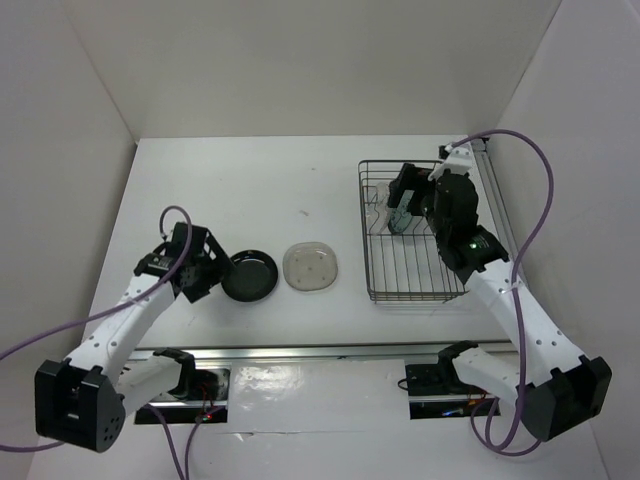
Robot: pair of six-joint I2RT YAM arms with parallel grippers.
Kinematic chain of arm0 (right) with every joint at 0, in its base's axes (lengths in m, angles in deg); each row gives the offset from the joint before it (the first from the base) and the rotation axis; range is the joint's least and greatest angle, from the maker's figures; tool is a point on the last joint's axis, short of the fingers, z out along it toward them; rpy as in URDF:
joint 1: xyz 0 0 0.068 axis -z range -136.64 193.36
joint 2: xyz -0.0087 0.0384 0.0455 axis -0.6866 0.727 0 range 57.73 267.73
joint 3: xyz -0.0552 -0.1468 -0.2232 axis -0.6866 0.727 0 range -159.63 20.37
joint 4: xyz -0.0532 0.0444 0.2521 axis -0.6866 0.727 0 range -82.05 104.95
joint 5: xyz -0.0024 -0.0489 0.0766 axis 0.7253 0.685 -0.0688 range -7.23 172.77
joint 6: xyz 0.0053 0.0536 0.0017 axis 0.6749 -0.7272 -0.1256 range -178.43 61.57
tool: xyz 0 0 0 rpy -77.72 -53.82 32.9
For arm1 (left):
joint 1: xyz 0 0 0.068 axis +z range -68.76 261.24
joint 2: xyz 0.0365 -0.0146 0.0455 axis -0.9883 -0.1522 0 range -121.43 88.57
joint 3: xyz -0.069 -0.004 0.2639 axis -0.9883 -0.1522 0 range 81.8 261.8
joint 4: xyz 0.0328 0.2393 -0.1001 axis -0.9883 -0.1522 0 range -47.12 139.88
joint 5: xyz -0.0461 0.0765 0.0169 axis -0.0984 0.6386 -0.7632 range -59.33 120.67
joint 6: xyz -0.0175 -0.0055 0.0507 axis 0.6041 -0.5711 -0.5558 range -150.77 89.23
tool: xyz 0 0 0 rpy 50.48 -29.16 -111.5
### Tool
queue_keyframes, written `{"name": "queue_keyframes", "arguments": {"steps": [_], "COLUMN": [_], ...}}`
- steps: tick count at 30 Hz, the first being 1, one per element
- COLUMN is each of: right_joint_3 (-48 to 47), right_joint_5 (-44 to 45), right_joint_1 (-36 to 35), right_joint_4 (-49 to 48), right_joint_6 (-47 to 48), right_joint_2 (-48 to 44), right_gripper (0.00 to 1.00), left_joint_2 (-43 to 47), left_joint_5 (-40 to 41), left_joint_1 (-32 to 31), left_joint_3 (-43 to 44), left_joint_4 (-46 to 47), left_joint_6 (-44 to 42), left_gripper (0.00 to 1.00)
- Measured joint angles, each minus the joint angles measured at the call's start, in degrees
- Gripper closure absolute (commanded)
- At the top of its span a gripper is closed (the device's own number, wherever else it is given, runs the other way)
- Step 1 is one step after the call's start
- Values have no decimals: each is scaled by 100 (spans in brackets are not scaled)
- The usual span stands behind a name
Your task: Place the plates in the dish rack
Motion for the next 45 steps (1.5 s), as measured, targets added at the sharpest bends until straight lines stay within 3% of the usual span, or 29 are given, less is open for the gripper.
{"name": "queue_keyframes", "arguments": {"steps": [6,11,21,26,28,30,35,45], "right_joint_3": [310,321,332,332,332,332,332,332], "right_joint_5": [-1397,-1777,-1945,-1950,-1950,-1950,-1950,-1945], "right_joint_1": [-59,-111,-127,-162,-162,-162,-162,-162], "right_joint_4": [-271,-365,-404,-402,-402,-402,-402,-400], "right_joint_6": [-15,7,35,39,42,50,55,55], "right_joint_2": [87,85,-133,-138,-144,-155,-249,-426], "right_gripper": [1,1,1,1,1,1,1,1], "left_joint_2": [323,-214,-1102,-1338,-1375,-1377,-1392,-1550], "left_joint_5": [-81,90,457,468,466,468,468,463], "left_joint_1": [-114,-114,-114,-114,-114,-114,-114,-114], "left_joint_3": [-1182,-1207,-822,-822,-822,-824,-831,-852], "left_joint_4": [424,835,1370,1460,1495,1530,1613,1735], "left_joint_6": [577,616,610,621,640,664,730,748], "left_gripper": [13,15,32,35,46,52,56,56]}}
